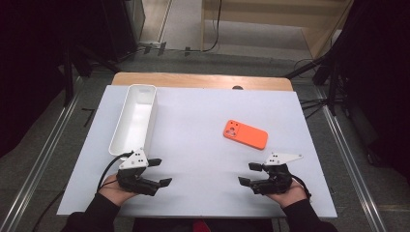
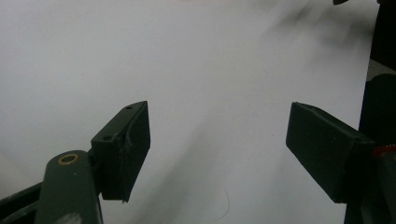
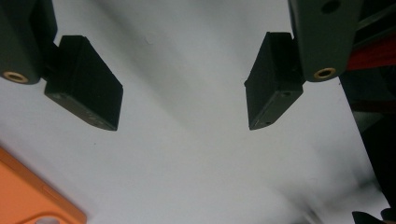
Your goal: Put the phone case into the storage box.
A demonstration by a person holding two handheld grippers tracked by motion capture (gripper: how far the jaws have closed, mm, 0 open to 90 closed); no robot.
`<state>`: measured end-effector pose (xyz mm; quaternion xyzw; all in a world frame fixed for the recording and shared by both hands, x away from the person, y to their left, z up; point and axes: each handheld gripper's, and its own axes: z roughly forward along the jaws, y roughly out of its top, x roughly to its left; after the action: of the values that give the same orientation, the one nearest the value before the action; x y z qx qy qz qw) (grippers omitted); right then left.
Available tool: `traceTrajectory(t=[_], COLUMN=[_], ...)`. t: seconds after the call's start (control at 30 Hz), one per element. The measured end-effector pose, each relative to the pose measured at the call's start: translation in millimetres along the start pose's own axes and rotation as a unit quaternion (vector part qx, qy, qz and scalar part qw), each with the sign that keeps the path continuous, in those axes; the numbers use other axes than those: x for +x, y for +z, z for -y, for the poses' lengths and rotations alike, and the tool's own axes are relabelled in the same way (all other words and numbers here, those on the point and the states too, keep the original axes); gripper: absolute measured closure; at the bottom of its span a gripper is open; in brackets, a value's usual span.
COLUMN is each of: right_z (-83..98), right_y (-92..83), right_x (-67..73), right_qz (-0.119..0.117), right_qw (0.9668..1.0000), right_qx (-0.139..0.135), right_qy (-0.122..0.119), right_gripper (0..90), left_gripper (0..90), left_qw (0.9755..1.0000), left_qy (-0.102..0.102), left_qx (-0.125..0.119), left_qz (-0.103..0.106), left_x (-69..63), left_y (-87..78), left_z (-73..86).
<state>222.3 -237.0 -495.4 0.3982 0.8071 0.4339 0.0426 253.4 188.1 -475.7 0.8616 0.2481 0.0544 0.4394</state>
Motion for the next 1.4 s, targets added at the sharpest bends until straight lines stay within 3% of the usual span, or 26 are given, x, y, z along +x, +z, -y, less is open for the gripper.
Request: traceTrajectory(t=[0.17,0.67,1.4], right_z=[-0.2,-0.2,-2.9], right_y=[1.4,1.5,-2.6], right_x=[-1.4,-2.4,1.2], right_qz=[-0.009,-0.006,-0.002], right_qw=[0.9999,1.0,0.9997], right_qx=[0.004,0.004,0.02], right_qy=[0.004,0.006,-0.011], right_gripper=[26.4,26.4,26.3], left_gripper=[22.1,22.2,22.2], left_qw=[1.0,1.0,1.0], left_qy=[-0.001,-0.001,-0.001], left_qx=[-0.001,0.0,0.002], left_qz=[0.001,0.003,0.004], left_x=[0.0,-0.3,0.2], left_y=[0.2,1.2,0.6], left_z=[-0.1,0.1,0.2])
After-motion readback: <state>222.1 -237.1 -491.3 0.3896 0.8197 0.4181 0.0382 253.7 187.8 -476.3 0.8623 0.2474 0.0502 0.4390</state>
